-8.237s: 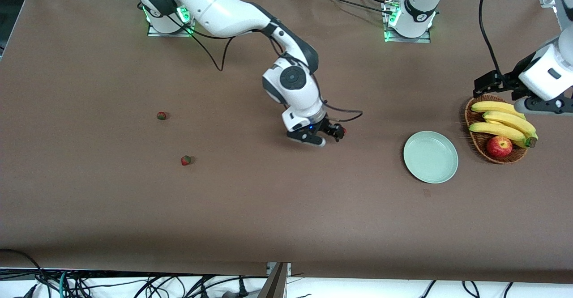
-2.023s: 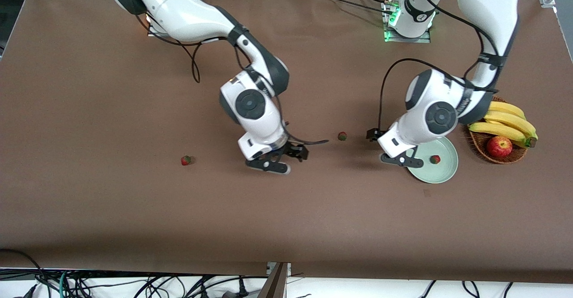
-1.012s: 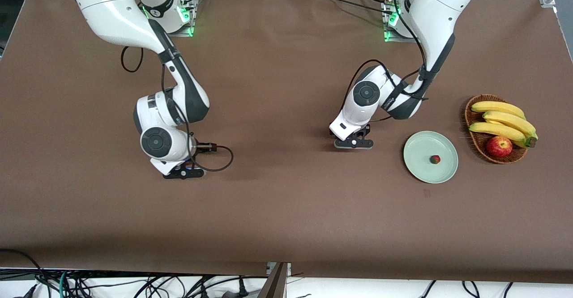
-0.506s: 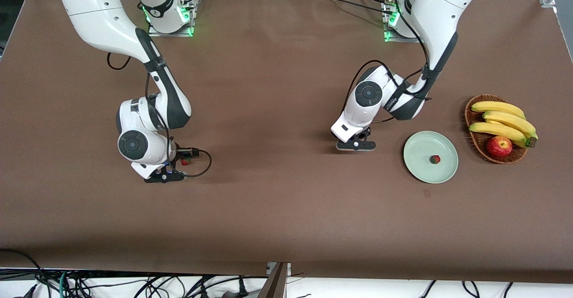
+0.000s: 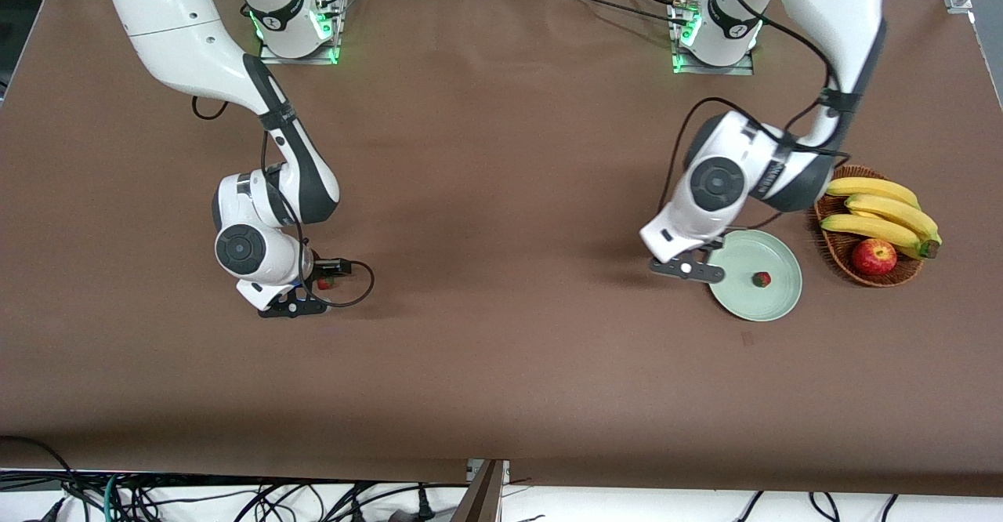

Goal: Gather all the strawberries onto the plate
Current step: 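Drop the strawberry onto the plate while the right gripper reaches the last, then grasp the last strawberry with the right gripper and lift it, then carry the last strawberry to mid-table and release it with the right gripper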

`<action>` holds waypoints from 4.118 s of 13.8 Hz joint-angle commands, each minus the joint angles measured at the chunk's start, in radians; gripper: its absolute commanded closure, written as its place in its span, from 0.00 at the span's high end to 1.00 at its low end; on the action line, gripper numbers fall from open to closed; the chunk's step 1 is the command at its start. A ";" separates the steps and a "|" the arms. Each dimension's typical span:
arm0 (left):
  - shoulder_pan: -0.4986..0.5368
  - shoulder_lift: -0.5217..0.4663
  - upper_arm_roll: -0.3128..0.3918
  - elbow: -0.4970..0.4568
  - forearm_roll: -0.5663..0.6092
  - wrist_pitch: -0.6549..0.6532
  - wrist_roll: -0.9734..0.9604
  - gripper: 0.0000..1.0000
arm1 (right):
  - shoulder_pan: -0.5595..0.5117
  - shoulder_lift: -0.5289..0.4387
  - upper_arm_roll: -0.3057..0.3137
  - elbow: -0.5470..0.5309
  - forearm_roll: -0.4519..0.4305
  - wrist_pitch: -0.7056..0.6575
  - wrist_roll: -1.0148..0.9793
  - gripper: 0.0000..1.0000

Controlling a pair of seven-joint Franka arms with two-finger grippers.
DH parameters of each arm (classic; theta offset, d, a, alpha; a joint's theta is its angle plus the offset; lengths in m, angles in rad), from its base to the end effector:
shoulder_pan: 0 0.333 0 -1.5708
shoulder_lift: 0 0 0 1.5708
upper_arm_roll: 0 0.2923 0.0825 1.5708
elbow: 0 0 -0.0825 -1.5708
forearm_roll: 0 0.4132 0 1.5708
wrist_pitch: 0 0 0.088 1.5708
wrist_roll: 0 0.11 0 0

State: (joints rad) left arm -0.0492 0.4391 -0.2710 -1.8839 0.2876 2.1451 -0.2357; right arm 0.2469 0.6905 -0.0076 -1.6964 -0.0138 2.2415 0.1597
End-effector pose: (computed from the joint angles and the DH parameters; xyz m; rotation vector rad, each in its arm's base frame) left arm 0.5999 -0.1822 0.2260 -2.9639 0.3646 0.1745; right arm 0.6452 0.1572 0.1397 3.0873 0.1396 -0.2160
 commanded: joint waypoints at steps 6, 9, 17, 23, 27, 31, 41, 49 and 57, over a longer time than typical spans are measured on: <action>0.207 0.076 -0.010 -0.021 0.028 0.047 0.386 0.36 | -0.002 -0.011 0.001 -0.015 -0.006 0.007 -0.011 0.00; 0.232 0.119 -0.010 -0.026 0.018 0.056 0.386 0.38 | 0.000 -0.032 0.038 -0.005 0.006 0.001 0.001 0.00; 0.252 0.070 -0.020 -0.001 0.016 -0.023 0.392 1.00 | -0.001 -0.043 0.126 0.029 -0.015 -0.003 0.129 0.98; 0.244 0.030 -0.100 0.215 -0.043 -0.309 0.374 1.00 | -0.005 -0.031 0.020 0.021 -0.045 0.006 -0.078 1.00; 0.239 0.029 -0.108 0.296 -0.140 -0.350 0.357 1.00 | -0.003 -0.006 0.018 0.015 -0.045 0.052 -0.092 1.00; 0.246 -0.032 -0.117 0.301 -0.133 -0.352 0.322 1.00 | -0.003 0.012 0.009 0.014 -0.043 0.108 -0.126 1.00; 0.238 -0.051 -0.119 0.287 -0.131 -0.352 0.319 1.00 | -0.003 0.014 -0.002 0.015 -0.043 0.113 -0.223 0.12; 0.233 -0.046 -0.122 0.286 -0.133 -0.350 0.315 1.00 | 0.000 -0.014 0.092 0.030 0.003 0.106 -0.156 0.05; 0.210 -0.042 -0.123 0.282 -0.142 -0.347 0.277 1.00 | 0.285 0.154 0.245 0.269 0.098 0.363 0.816 0.06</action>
State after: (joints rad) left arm 0.1689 0.4020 -0.3935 -1.5978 0.1594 1.8051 0.0615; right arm 0.4539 0.7493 0.2404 -1.5399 0.0702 2.5131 0.7952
